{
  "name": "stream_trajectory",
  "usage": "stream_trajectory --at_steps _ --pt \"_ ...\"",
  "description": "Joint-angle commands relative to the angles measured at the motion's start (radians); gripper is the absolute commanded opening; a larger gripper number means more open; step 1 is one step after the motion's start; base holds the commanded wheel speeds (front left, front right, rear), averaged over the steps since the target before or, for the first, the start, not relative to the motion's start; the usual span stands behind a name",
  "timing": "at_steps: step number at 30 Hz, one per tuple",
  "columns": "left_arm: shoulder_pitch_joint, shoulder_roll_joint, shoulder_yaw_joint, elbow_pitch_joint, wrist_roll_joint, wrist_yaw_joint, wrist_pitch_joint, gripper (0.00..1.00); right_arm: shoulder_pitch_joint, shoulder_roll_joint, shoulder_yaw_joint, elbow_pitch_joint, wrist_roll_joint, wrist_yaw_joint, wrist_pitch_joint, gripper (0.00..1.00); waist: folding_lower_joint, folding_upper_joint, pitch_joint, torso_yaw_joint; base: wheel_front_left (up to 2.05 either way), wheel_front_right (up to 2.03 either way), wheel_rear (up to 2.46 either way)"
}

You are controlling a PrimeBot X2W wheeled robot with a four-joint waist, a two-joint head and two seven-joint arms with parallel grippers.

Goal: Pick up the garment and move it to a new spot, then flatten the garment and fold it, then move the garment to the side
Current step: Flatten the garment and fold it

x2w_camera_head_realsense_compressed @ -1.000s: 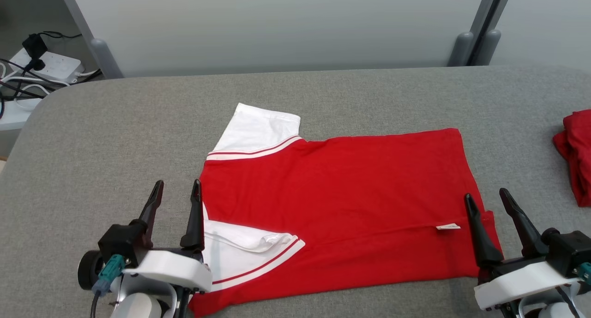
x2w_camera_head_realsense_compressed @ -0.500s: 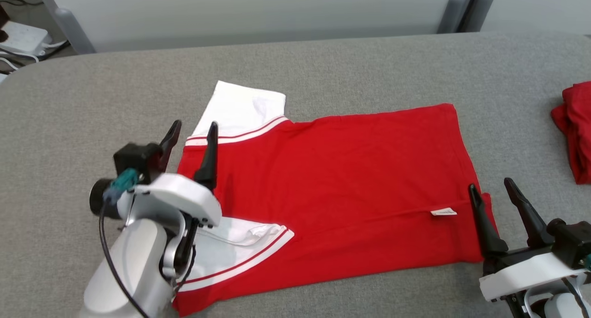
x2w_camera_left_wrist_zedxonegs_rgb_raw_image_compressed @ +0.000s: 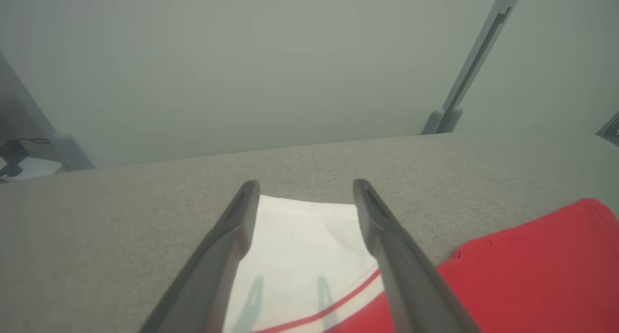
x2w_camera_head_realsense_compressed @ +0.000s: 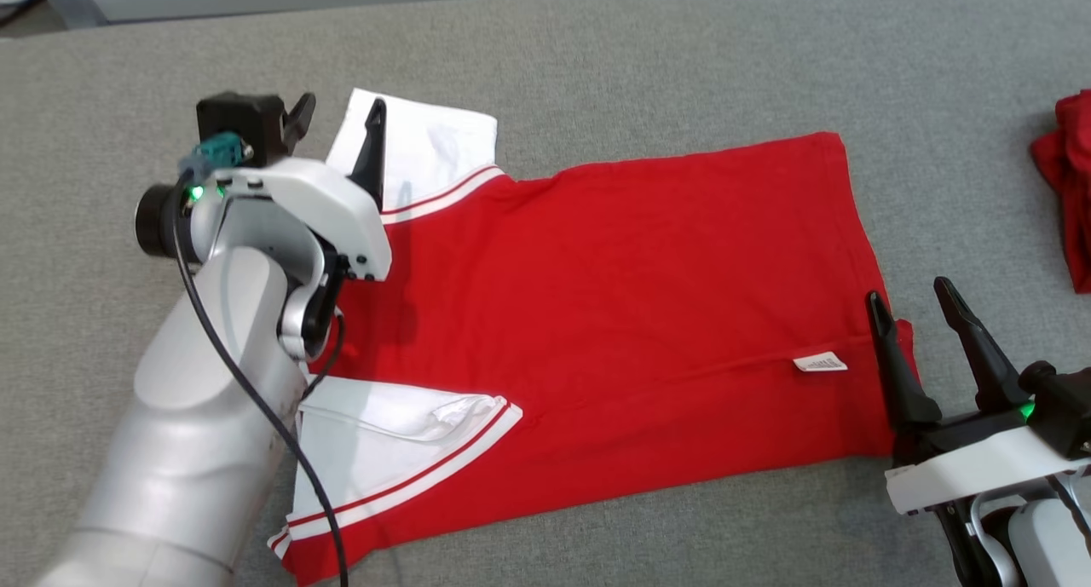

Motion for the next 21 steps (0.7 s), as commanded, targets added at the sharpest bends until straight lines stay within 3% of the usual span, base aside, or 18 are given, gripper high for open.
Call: stream_trajectory --at_steps 1,10,21 --pt "-0.079 0.026 0.022 0.016 0.004 -0.01 0.01 1.0 -0.018 -0.021 0.018 -0.028 0.002 0.004 -0.013 1.0 0.0 0.0 0.03 -0.01 0.0 0.0 0.0" --pt "-0.272 0.011 -0.001 0.253 0.01 -0.041 0.075 1.0 -0.056 -0.027 0.031 -0.047 0.002 0.004 -0.013 1.0 0.0 0.0 0.111 -0.036 0.0 0.0 0.0" --pt "-0.41 0.028 -0.011 0.446 0.016 -0.063 0.057 1.0 -0.092 -0.032 0.049 -0.061 0.01 0.004 -0.013 1.0 0.0 0.0 0.192 -0.079 0.0 0.0 0.0"
